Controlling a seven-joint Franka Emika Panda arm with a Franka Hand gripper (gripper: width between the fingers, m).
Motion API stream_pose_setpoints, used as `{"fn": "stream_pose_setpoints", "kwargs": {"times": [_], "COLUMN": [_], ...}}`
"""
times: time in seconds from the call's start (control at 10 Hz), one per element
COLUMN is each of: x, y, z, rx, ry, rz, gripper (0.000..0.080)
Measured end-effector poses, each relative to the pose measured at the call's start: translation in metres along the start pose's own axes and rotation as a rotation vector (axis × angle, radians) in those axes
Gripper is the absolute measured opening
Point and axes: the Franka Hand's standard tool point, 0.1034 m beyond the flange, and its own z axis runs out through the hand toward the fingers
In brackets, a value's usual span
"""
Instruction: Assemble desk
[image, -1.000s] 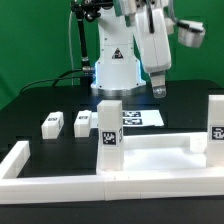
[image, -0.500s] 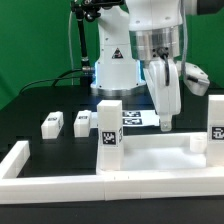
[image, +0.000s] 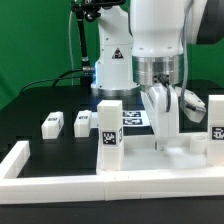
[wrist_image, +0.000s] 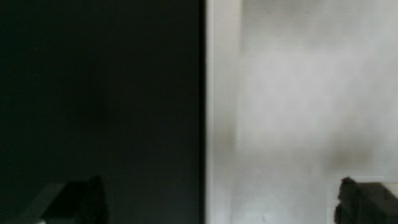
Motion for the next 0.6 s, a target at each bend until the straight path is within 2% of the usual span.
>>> {"fn": "stream_pose_setpoints", "kwargs": {"times": [0.2,0.4,0.5,0.6], "x": [0.0000,0.0000,0.0000,0.0000], "y": [-0.0014,-0.0013,-0.0012,-0.0012], "z": [-0.0006,-0.0004,-0.0004,-0.0003], "rx": [0.002,0.002,0.002,0.002], "ry": [-0.004,-0.004,-0.004,-0.004], "rz": [0.007,0.007,0.007,0.007], "gripper": [0.0649,0.0390,0.0390,0.0199]}}
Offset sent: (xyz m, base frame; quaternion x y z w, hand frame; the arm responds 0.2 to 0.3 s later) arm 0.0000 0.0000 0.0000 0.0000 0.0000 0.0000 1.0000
